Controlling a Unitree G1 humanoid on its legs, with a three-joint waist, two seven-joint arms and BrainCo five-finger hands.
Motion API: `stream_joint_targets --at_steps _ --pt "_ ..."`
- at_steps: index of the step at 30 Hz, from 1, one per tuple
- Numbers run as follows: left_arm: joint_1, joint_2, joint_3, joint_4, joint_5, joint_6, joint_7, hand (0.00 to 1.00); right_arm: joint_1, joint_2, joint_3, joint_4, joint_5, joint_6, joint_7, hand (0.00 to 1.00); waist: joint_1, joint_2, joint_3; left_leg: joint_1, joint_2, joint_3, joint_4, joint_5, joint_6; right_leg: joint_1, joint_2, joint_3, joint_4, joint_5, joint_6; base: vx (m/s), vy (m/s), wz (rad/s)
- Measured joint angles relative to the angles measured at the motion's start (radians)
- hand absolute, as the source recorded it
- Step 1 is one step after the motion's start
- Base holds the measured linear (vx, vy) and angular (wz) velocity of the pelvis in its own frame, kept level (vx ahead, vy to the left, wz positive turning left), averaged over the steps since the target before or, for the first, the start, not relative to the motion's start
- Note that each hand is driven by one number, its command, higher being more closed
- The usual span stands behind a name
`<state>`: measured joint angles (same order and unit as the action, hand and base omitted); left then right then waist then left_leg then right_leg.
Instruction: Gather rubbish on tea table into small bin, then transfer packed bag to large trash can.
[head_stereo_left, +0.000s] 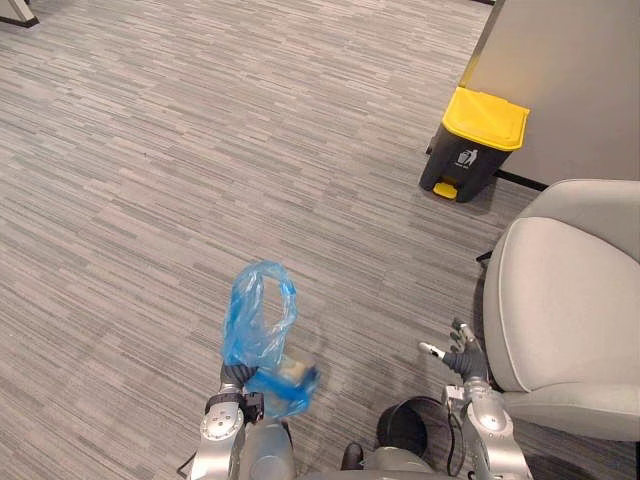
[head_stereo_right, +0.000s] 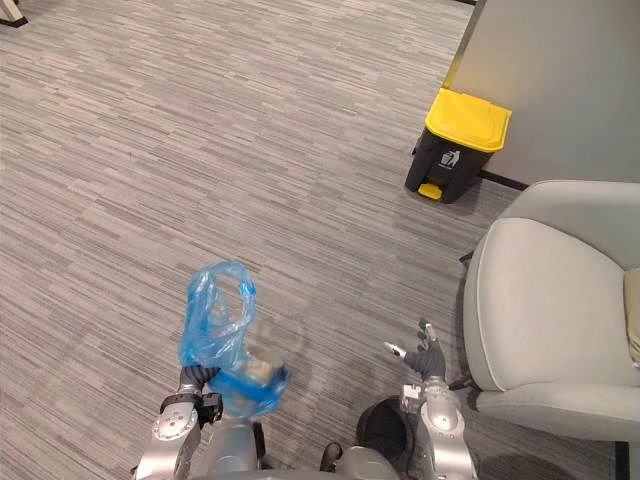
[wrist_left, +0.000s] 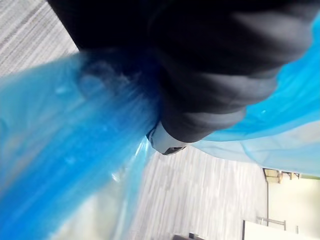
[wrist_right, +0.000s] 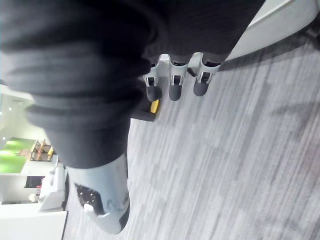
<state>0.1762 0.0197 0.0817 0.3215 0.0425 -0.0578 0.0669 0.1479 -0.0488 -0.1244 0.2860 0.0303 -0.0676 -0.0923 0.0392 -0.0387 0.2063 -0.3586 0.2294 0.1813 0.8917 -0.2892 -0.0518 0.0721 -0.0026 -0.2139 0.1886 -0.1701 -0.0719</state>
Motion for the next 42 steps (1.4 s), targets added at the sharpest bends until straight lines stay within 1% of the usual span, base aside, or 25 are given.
stream_joint_targets --at_steps 2,3,4,5,6,10,12,14,15,18,20,22,23,24,26,27,28,29,31,34,37,38,39,40,42 --pt "0.0 -0.007 -0.001 -0.013 0.008 0.004 -0.001 1.0 -0.002 0.006 -0.006 -0.001 0.001 0.003 -0.001 0.0 0.006 0.001 0.001 -0.043 -0.008 -0.02 -0.144 0.005 -0.004 0.019 -0.021 0.034 0.006 -0.014 0.023 0.31 0.262 -0.57" --pt "0.002 -0.011 -0.005 -0.023 0.008 0.003 0.0 1.0 0.009 0.009 -0.005 -0.014 0.001 0.003 -0.004 0.0 0.01 0.014 -0.007 -0.021 -0.02 -0.063 -0.354 0.074 -0.016 0.019 -0.035 0.064 0.043 -0.061 0.091 0.3 0.288 -0.7" --pt "0.007 -0.023 -0.01 -0.026 0.008 0.003 0.0 1.0 0.018 0.003 -0.005 -0.037 0.001 0.003 -0.005 0.0 0.013 0.044 -0.02 -0.01 -0.006 -0.1 -0.464 0.188 -0.029 0.02 -0.025 0.081 0.061 -0.098 0.122 0.21 0.264 -0.61" --pt "-0.004 -0.013 -0.011 -0.011 0.009 0.006 0.0 1.0 0.022 0.029 -0.006 -0.02 0.0 0.004 -0.011 0.0 0.011 0.007 -0.021 -0.013 -0.034 -0.07 -0.411 0.201 -0.031 0.018 -0.06 0.111 0.076 -0.157 0.148 0.31 0.33 -0.51" --pt "-0.01 0.0 -0.013 -0.015 0.009 0.01 0.0 1.0 0.033 0.049 -0.004 -0.025 -0.001 0.008 -0.013 0.0 0.005 -0.015 -0.039 -0.007 -0.06 -0.047 -0.401 0.161 -0.014 0.012 -0.095 0.145 0.07 -0.16 0.156 0.33 0.351 -0.52" --pt "-0.001 0.011 -0.032 -0.028 0.009 0.01 0.001 1.0 0.037 0.051 -0.003 -0.025 -0.002 0.008 -0.013 0.0 0.005 -0.02 -0.043 0.037 -0.059 0.046 -0.35 0.073 0.013 0.011 -0.139 0.222 0.086 -0.146 0.173 0.2 0.191 -0.66" --pt "0.013 0.026 -0.044 -0.028 0.009 0.012 0.001 1.0 0.036 0.053 0.001 -0.023 -0.005 0.008 -0.012 0.0 0.007 -0.021 -0.043 0.084 -0.056 0.104 -0.365 0.044 0.014 -0.037 -0.154 0.27 0.187 -0.147 0.175 0.13 0.116 -0.83" --pt "0.028 0.044 -0.049 -0.038 0.009 0.012 0.001 1.0 0.032 0.057 0.005 -0.016 -0.02 0.008 -0.011 0.0 0.006 -0.022 -0.043 0.157 -0.06 0.172 -0.41 0.025 0.02 -0.159 -0.18 0.272 0.42 -0.109 0.239 0.14 0.072 -0.86" --pt "0.031 0.051 -0.053 -0.043 0.009 0.011 0.003 1.0 0.033 0.06 0.006 0.011 -0.036 0.009 -0.011 0.0 -0.002 -0.021 -0.043 0.202 -0.058 0.201 -0.442 0.014 0.022 -0.233 -0.19 0.265 0.555 -0.074 0.249 0.19 0.023 -0.75" --pt "0.028 0.081 -0.051 -0.045 0.008 0.011 0.019 1.0 0.024 0.064 0.016 0.062 -0.041 0.017 -0.009 0.0 -0.012 -0.025 -0.047 0.278 -0.057 0.227 -0.522 -0.004 -0.002 -0.374 -0.184 0.152 0.611 -0.134 0.169 0.2 -0.052 -0.51" --pt "0.028 0.087 -0.048 -0.031 0.007 0.011 0.025 1.0 -0.003 0.062 0.016 0.095 -0.041 0.018 -0.009 0.0 -0.027 -0.024 -0.046 0.312 -0.057 0.227 -0.567 -0.006 -0.007 -0.456 -0.166 0.077 0.562 -0.139 0.154 0.32 -0.133 -0.25" --pt "-0.001 0.096 -0.038 0.024 0.007 0.01 0.024 1.0 -0.032 0.041 0.015 0.157 -0.041 0.017 -0.01 0.0 -0.04 -0.036 -0.052 0.356 -0.058 0.226 -0.605 -0.002 -0.042 -0.506 -0.133 0.028 0.36 -0.074 0.122 0.4 -0.15 0.09" --pt "-0.028 0.086 -0.041 0.095 0.007 0.013 0.024 1.0 -0.057 0.017 0.012 0.227 -0.044 0.023 -0.011 0.0 -0.057 -0.022 -0.061 0.385 -0.055 0.175 -0.623 0.007 -0.078 -0.465 -0.105 0.01 0.319 0.026 0.059 0.49 -0.113 -0.01" --pt "-0.028 0.082 -0.039 0.114 0.007 0.014 0.02 1.0 -0.078 -0.002 0.007 0.263 -0.05 0.035 -0.011 0.0 -0.049 0.005 -0.068 0.405 -0.056 0.113 -0.686 0.049 -0.076 -0.457 -0.079 0.003 0.317 0.033 0.038 0.49 -0.113 0.0" --pt "-0.044 0.074 -0.039 0.115 0.007 0.014 0.02 1.0 -0.078 -0.019 -0.022 0.262 -0.05 0.035 -0.012 0.0 -0.064 0.011 -0.064 0.443 -0.062 0.066 -0.713 0.117 -0.083 -0.483 -0.102 -0.011 0.431 0.011 0.024 0.42 -0.185 0.09" --pt "-0.053 0.056 -0.033 0.108 0.007 0.009 0.021 1.0 -0.068 -0.025 -0.024 0.246 -0.05 0.034 -0.009 0.0 -0.074 0.02 -0.059 0.456 -0.047 0.061 -0.646 0.12 -0.096 -0.484 -0.092 -0.032 0.466 -0.051 0.061 0.48 -0.268 0.19" --pt "-0.043 0.057 -0.029 0.102 0.007 0.008 0.021 1.0 -0.06 -0.018 -0.021 0.243 -0.05 0.034 -0.009 0.0 -0.065 0.017 -0.064 0.451 -0.033 0.064 -0.593 0.113 -0.105 -0.434 -0.091 -0.038 0.371 -0.029 0.07 0.39 -0.259 0.09" --pt "-0.046 0.038 -0.031 0.096 0.008 0.008 0.018 1.0 -0.035 -0.016 -0.017 0.219 -0.05 0.034 -0.008 0.0 -0.066 0.04 -0.053 0.377 0.023 0.045 -0.349 0.104 -0.115 -0.33 -0.058 -0.079 0.277 -0.039 0.0 0.41 -0.198 -0.15" --pt "-0.034 0.007 -0.032 0.061 0.008 0.006 0.009 1.0 -0.03 -0.01 -0.012 0.183 -0.05 0.035 -0.003 0.0 -0.048 0.065 -0.056 0.271 0.084 0.034 -0.075 0.093 -0.11 -0.24 -0.002 -0.059 0.19 -0.041 -0.002 0.41 -0.108 -0.35" --pt "-0.008 -0.015 -0.026 0.032 0.007 0.006 -0.001 1.0 -0.044 0.001 -0.013 0.117 -0.049 0.034 0.0 0.0 -0.013 0.052 -0.05 0.122 0.079 0.069 0.057 0.041 -0.028 -0.079 0.021 0.012 0.07 -0.04 -0.002 0.42 0.018 -0.6" --pt "0.006 -0.02 0.003 0.023 0.007 0.006 0.0 1.0 -0.072 0.001 -0.016 0.113 -0.049 0.034 -0.001 0.0 0.029 0.043 -0.046 0.018 0.051 0.065 -0.071 0.024 -0.006 -0.012 0.006 0.081 0.018 -0.042 0.002 0.36 0.151 -0.85" --pt "0.006 -0.013 0.012 0.023 0.007 0.006 0.002 1.0 -0.077 0.001 -0.016 0.113 -0.049 0.033 -0.002 0.0 0.038 0.026 -0.043 -0.014 0.008 0.059 -0.236 0.037 -0.013 0.007 -0.029 0.113 0.01 -0.066 0.049 0.36 0.236 -0.62" --pt "0.01 -0.014 0.012 0.022 0.007 0.006 0.003 1.0 -0.076 -0.002 -0.018 0.113 -0.05 0.033 -0.003 0.0 0.041 0.033 -0.046 -0.013 -0.012 0.051 -0.355 0.075 -0.029 0.018 -0.037 0.119 0.007 -0.079 0.072 0.52 0.394 -0.74" --pt "0.028 -0.025 0.008 0.025 0.007 0.005 0.003 1.0 -0.073 -0.018 -0.022 0.133 -0.05 0.034 -0.006 0.0 0.038 0.065 -0.055 0.004 -0.021 0.02 -0.502 0.257 0.006 0.044 -0.032 0.148 0.004 -0.119 0.129 0.38 0.298 -0.31" --pt "0.026 -0.003 0.01 0.033 0.007 0.01 0.005 1.0 -0.072 0.007 -0.019 0.16 -0.05 0.042 -0.013 0.0 0.032 0.006 -0.069 0.018 -0.082 0.047 -0.515 0.233 0.022 0.05 -0.096 0.159 -0.01 -0.115 0.139 0.43 0.278 -0.03"
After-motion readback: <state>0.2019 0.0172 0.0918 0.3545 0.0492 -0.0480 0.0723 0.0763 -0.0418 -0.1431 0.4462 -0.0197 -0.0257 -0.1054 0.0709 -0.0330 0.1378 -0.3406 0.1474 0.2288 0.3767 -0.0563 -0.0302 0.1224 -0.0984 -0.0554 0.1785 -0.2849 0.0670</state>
